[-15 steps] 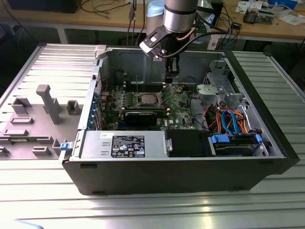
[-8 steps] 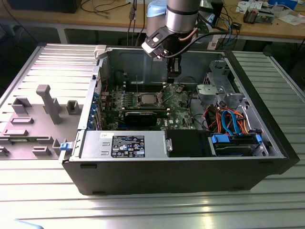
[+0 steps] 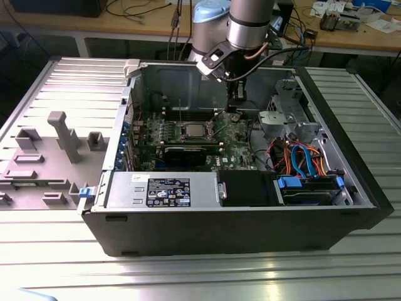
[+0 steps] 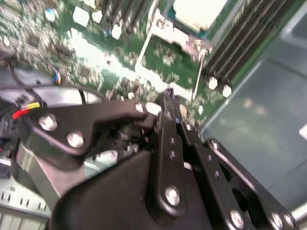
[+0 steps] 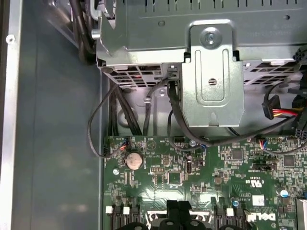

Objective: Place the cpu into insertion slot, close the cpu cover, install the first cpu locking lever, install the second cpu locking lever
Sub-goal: 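Close the cpu cover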

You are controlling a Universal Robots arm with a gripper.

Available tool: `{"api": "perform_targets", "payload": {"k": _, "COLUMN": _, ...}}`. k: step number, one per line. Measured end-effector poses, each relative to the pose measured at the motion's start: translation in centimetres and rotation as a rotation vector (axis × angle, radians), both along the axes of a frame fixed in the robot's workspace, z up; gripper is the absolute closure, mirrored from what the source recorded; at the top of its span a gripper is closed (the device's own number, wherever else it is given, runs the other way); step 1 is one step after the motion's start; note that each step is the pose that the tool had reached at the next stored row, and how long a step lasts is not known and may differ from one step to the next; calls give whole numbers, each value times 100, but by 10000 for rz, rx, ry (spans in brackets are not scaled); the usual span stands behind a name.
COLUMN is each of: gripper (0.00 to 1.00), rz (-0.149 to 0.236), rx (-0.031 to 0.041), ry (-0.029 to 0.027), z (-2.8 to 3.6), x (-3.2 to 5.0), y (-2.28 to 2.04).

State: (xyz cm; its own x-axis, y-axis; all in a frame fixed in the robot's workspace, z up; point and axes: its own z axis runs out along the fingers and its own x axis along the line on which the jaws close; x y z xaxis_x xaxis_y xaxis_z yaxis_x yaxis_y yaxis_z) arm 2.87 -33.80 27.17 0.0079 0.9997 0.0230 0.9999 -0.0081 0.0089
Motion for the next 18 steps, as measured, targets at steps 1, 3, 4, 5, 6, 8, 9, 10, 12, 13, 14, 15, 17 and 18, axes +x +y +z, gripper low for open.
{"api": "perform_targets", "payload": {"k": 1, "gripper": 89, "rz": 0, "rx": 1, "ry": 0, "z": 0, "x": 0, "y": 0}}
{"api": "perform_targets", "payload": {"k": 3, "gripper": 89, "rz": 1, "rx": 2, "ry": -1, "z": -1, "x": 0, "y": 0}}
{"api": "perform_targets", "payload": {"k": 4, "gripper": 89, "rz": 0, "rx": 2, "ry": -1, "z": -1, "x": 0, "y": 0}}
{"api": "perform_targets", "payload": {"k": 5, "gripper": 89, "rz": 1, "rx": 2, "ry": -1, "z": -1, "x": 0, "y": 0}}
{"api": "perform_targets", "payload": {"k": 6, "gripper": 89, "rz": 1, "rx": 2, "ry": -2, "z": -1, "x": 0, "y": 0}}
{"api": "perform_targets", "payload": {"k": 8, "gripper": 89, "rz": 1, "rx": 2, "ry": -2, "z": -1, "x": 0, "y": 0}}
{"api": "perform_targets", "payload": {"k": 9, "gripper": 89, "rz": 0, "rx": 2, "ry": -1, "z": -1, "x": 0, "y": 0}}
{"api": "perform_targets", "payload": {"k": 10, "gripper": 89, "rz": 1, "rx": 2, "ry": -2, "z": -1, "x": 0, "y": 0}}
{"api": "perform_targets", "payload": {"k": 12, "gripper": 89, "rz": 1, "rx": 2, "ry": -2, "z": -1, "x": 0, "y": 0}}
{"api": "perform_targets", "payload": {"k": 13, "gripper": 89, "rz": 1, "rx": 2, "ry": -2, "z": -1, "x": 0, "y": 0}}
{"api": "perform_targets", "payload": {"k": 14, "gripper": 89, "rz": 1, "rx": 3, "ry": -2, "z": -1, "x": 0, "y": 0}}
{"api": "perform_targets", "payload": {"k": 15, "gripper": 89, "rz": 0, "rx": 3, "ry": -2, "z": -4, "x": 5, "y": 0}}
{"api": "perform_targets", "payload": {"k": 17, "gripper": 89, "rz": 0, "rx": 4, "ry": -3, "z": -10, "x": 24, "y": 1}}
{"api": "perform_targets", "payload": {"k": 18, "gripper": 89, "rz": 1, "rx": -7, "ry": -2, "z": -22, "x": 50, "y": 1}}
